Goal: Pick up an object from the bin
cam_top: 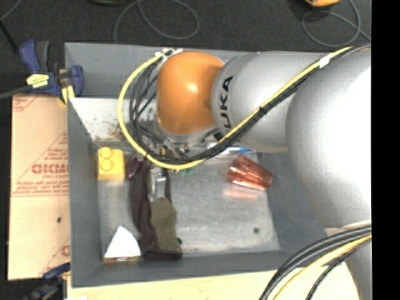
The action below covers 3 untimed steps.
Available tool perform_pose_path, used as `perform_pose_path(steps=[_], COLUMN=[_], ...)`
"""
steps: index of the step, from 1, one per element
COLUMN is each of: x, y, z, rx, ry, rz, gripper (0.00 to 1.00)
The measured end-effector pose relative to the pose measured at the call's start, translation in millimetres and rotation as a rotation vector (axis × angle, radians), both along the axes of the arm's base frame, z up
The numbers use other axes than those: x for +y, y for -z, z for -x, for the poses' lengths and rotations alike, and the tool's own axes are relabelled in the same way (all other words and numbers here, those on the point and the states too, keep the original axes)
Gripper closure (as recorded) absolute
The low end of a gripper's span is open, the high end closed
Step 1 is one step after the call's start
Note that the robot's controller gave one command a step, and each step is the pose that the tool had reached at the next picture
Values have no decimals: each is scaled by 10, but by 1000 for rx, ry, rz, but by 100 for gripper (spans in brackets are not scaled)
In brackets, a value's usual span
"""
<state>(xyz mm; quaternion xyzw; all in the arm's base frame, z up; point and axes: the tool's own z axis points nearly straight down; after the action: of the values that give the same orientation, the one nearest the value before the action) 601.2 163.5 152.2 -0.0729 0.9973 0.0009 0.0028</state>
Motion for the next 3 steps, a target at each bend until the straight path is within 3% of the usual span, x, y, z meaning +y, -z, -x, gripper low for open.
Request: perform_pose_path(steps=[1, 2, 3], x=[152, 84, 86], y=[107, 422, 796], z=[0, 23, 95], rx=[-1, -8, -7], ry=[-46, -283, -400], rz=[0, 2, 0], gripper=[0, 0, 100])
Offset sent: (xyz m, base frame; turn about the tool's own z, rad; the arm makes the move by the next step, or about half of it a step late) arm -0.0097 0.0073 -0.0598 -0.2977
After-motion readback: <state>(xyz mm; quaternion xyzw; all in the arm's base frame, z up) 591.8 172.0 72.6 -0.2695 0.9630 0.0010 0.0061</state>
